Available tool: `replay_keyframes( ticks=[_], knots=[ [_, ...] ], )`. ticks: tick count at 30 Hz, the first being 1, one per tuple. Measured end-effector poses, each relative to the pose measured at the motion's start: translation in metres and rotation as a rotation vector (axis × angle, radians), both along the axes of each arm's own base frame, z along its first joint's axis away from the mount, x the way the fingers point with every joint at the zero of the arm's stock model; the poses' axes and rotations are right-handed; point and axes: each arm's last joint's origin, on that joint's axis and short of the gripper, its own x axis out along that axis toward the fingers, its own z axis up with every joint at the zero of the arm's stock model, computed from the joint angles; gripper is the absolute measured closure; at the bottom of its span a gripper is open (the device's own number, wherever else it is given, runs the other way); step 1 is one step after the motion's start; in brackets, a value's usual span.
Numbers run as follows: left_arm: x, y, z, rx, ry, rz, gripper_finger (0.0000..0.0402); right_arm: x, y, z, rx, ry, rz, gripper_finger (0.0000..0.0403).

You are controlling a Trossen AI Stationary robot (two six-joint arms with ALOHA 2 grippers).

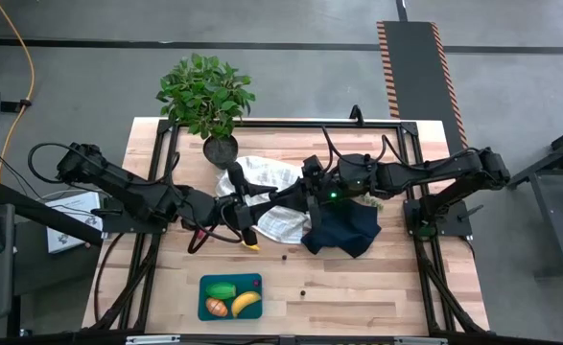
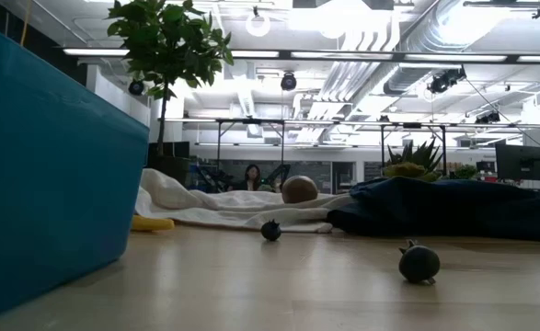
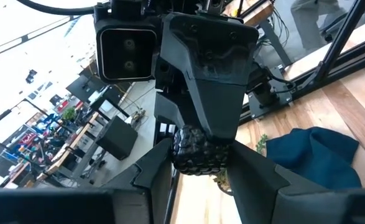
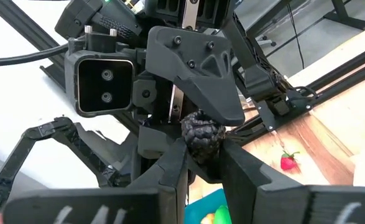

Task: Pick and placing Produce into tupperware
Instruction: Put the blackberry into the bin

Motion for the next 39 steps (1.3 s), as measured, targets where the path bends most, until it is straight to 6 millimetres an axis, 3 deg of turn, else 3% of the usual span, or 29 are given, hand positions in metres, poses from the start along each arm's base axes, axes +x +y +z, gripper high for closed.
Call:
replay_keyframes(
  ticks=[6, 13, 20, 33, 39],
  knots=[
    [0.0, -0.0002, 0.0, 0.0, 0.0, -0.003, 0.03, 0.0, 0.0002, 0.0, 0.0, 0.0, 0.004, 0.0341],
    [0.0, -0.0002, 0.0, -0.001, 0.0, -0.003, 0.0284, 0.0, 0.0001, 0.0, 0.0, 0.0, 0.003, 0.0341],
    [-0.0001, -0.0002, 0.0001, -0.001, 0.0, -0.003, 0.0304, -0.0001, 0.0, 0.0001, 0.0, 0.0, 0.001, 0.0338],
    [0.0, -0.0001, 0.0002, -0.001, -0.001, -0.003, 0.0303, 0.0, -0.0029, -0.0021, -0.006, 0.023, -0.022, 0.0244],
    [-0.0002, -0.0001, -0.0002, -0.001, 0.003, -0.002, 0.0303, 0.0004, -0.0088, -0.0028, -0.001, 0.032, 0.004, 0.0225]
  ],
)
